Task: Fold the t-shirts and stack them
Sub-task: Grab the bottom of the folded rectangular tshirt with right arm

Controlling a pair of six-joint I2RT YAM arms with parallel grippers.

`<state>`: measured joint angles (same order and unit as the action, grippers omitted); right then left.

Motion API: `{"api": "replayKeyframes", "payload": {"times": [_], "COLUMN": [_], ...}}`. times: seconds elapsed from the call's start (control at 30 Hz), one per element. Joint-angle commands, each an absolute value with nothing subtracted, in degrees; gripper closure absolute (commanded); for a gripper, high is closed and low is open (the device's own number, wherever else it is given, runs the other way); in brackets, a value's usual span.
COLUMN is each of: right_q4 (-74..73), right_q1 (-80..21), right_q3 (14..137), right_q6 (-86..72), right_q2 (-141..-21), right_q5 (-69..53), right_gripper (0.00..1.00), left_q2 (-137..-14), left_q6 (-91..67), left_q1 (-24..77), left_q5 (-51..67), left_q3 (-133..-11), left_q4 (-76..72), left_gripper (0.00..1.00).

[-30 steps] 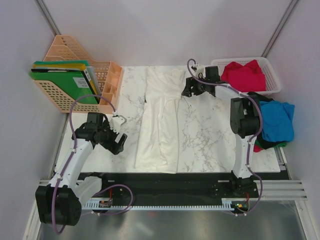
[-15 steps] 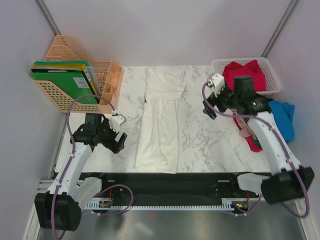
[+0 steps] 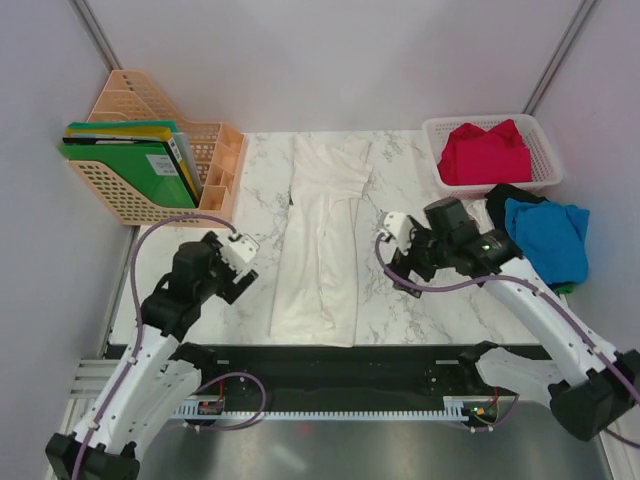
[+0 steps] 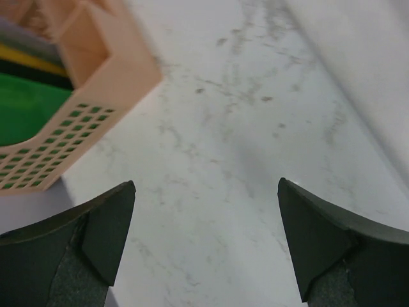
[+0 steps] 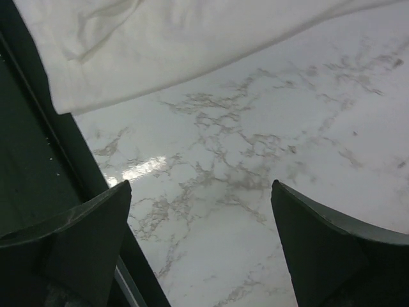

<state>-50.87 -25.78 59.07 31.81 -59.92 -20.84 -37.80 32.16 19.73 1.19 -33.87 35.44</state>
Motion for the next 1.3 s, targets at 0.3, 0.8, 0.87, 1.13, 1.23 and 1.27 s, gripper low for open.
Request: {"api": "replayKeyframes", "payload": {"times": [0.3, 0.8, 0.87, 1.13, 1.23, 1.27], "right_q4": [-36.0, -20.2, -18.6, -17.0, -17.0, -16.5], "right_q1": [-61.2, -80.6, -80.6, -79.3, -79.2, -79.2], "right_q3": [65.3, 67.6, 66.2, 60.3, 58.8, 58.6], "right_q6": [21.8, 17.6, 17.8, 18.5, 18.5, 18.3], "right_q2": [-80.7, -101.1, -100.8, -99.0, -98.4, -98.4], "right_q5": [-5.2, 5.1, 6.6, 9.5, 9.2, 9.3], "right_gripper": [0.02, 0.02, 0.02, 0.02, 0.02, 0.02], "left_q2": [-24.7, -25.9, -25.7, -25.4, -25.7, -25.8], "left_q6": [31.9, 31.6, 31.5, 31.3, 31.4, 31.4], "left_q1": [2.3, -2.9, -2.9, -3.3, -3.3, -3.3], "left_q5": [-29.0, -26.3, -26.2, -25.0, -24.9, -24.9], "left_q3": [-23.5, -23.0, -22.9, -22.0, -22.1, -22.1], "left_q4": [10.0, 11.6, 11.8, 12.7, 12.7, 12.7], "left_gripper": [0.0, 0.0, 0.0, 0.0, 0.0, 0.0]}}
